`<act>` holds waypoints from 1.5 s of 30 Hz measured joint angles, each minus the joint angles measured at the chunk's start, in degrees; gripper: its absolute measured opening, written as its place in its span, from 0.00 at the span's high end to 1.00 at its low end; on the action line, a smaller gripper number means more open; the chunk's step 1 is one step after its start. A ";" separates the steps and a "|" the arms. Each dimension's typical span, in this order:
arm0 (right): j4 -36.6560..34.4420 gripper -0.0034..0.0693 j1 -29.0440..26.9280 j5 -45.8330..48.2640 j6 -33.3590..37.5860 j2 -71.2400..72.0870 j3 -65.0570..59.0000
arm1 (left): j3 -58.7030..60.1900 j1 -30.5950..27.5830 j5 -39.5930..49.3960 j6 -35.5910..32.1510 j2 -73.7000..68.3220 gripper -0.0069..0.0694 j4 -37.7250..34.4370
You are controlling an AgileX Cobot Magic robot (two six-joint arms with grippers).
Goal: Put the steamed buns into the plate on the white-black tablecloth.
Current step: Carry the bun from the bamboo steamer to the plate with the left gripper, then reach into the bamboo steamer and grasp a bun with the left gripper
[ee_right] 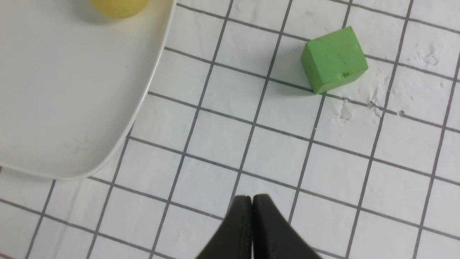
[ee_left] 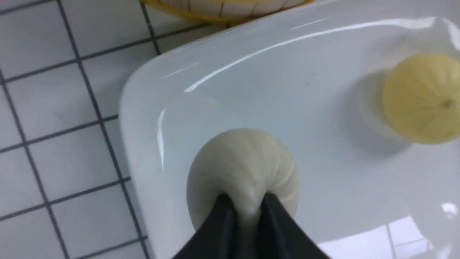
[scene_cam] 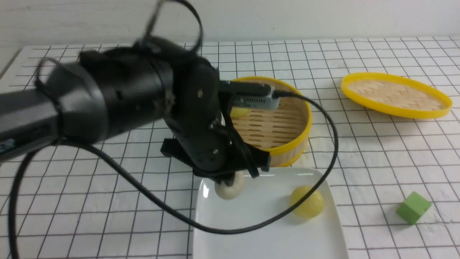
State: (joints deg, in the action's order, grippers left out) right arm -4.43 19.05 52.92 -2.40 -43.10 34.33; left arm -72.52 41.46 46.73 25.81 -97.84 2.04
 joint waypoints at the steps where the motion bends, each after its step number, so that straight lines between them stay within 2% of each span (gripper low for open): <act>1: -0.20 0.92 0.00 0.00 0.00 0.00 0.00 | 0.14 0.00 -1.15 0.79 -1.35 0.70 0.70; 2: -0.34 0.92 0.00 0.00 0.00 0.00 0.00 | 0.24 -0.05 -1.57 1.18 -2.12 0.67 1.17; 5: -0.40 0.92 0.00 0.00 0.00 0.00 0.00 | 0.30 -0.05 -3.71 3.84 -5.20 0.46 1.86; 6: -0.40 0.91 0.00 0.00 0.00 0.00 0.00 | 0.30 -0.05 -3.78 3.84 -5.20 0.46 1.86; 7: -0.40 0.91 0.00 0.00 0.00 0.00 0.00 | 0.23 -0.05 -4.13 4.79 -5.59 0.36 1.79; 8: -0.40 0.91 0.00 0.00 0.00 0.00 0.00 | 0.17 -0.05 -4.03 4.88 -5.59 0.34 1.73; 9: -0.40 0.91 0.00 0.00 0.00 0.00 0.00 | -1.15 -0.11 -3.06 5.10 -5.59 0.27 1.42; 11: -0.40 0.90 0.00 0.00 0.00 0.00 0.00 | -4.34 -0.24 -1.17 5.58 -5.48 0.22 1.12; 13: -0.40 0.90 0.00 0.00 -0.05 0.00 0.00 | -9.77 -0.84 2.63 7.10 -5.42 0.26 0.40; 15: -0.40 0.90 0.00 0.00 -0.05 0.00 -0.06 | -16.42 -2.27 6.96 7.30 -6.31 0.45 0.21; 16: -0.41 0.89 0.00 0.00 -0.05 0.00 -0.06 | -17.87 -2.45 7.65 7.23 -6.45 0.47 0.21; 17: -0.53 0.89 0.00 0.00 -0.05 0.00 -0.06 | -23.77 -4.12 9.91 5.94 -8.34 0.67 0.11; 18: -0.59 0.89 0.00 0.00 -0.05 0.00 -0.06 | -23.77 -4.59 10.17 5.72 -8.98 0.69 0.10; 19: -0.67 0.89 0.00 0.00 -0.05 0.00 -0.06 | -30.48 -6.40 12.75 3.90 -12.10 0.82 -0.60; 20: -0.67 0.89 0.00 0.00 -0.05 0.00 -0.06 | -31.21 -6.80 13.01 3.45 -12.97 0.84 -0.74; 21: -0.78 0.89 0.00 0.05 -0.05 0.00 -0.06 | -37.63 -8.11 15.32 1.79 -16.20 0.88 -1.40; 25: -0.78 0.88 0.00 0.00 -0.05 0.00 -0.06 | -47.17 -8.71 18.46 -0.33 -22.88 0.87 -0.86; 26: -0.78 0.87 0.00 -0.18 -0.05 0.00 -0.06 | -51.88 -8.71 20.07 -0.82 -26.52 0.79 -0.34; 28: -0.82 0.87 0.00 -0.30 -0.05 0.00 -0.06 | -54.48 -8.71 20.72 -0.68 -28.33 0.74 0.11; 30: -0.82 0.87 0.00 -0.38 -0.05 0.00 -0.06 | -57.98 -8.59 20.80 0.70 -31.04 0.59 1.90; 34: -0.82 0.86 0.00 -0.38 -0.05 0.00 -0.06 | -59.74 -8.59 17.79 4.27 -34.70 0.36 7.51; 37: -0.84 0.85 0.00 -0.43 -0.05 0.00 -0.06 | -59.86 -8.59 14.95 7.01 -37.25 0.26 11.88; 41: -0.99 0.85 0.00 -0.43 -0.05 0.00 -0.06 | -59.86 -8.59 11.86 10.24 -40.17 0.28 14.77; 44: -1.01 0.84 0.00 -0.43 -0.05 0.00 -0.06 | -59.86 -8.59 11.82 13.15 -41.87 0.48 13.34; 45: -1.01 0.84 0.00 -0.43 -0.05 0.00 -0.06 | -59.86 -8.59 11.91 13.15 -41.84 0.50 13.34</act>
State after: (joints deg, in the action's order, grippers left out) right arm -5.44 19.05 52.50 -2.45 -43.10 34.27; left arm -132.38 32.87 58.63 38.96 -139.68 15.39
